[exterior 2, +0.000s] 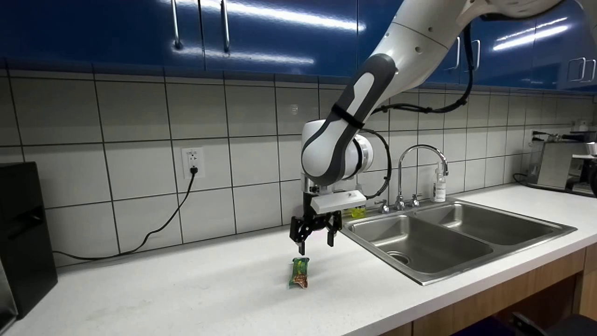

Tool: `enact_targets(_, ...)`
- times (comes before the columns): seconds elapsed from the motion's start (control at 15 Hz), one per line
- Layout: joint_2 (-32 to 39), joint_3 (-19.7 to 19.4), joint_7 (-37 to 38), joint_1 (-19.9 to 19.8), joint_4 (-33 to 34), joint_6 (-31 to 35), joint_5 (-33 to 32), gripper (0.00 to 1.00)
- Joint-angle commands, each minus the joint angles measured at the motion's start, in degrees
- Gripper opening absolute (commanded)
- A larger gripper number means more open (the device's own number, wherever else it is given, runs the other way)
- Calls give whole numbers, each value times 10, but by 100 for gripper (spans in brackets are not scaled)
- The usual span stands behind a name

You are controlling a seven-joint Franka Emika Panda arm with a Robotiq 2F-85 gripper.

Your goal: Put the green packet in the left sink

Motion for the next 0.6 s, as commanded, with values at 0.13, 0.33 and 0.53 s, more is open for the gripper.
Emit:
enact_targets(0.13,79,-32,11,37,76,12,-14,100)
enact_targets(0.33,100,-40,8,47,101,12,-9,100)
enact_targets(0.53,112,-51,21,60,118,12,-11,100)
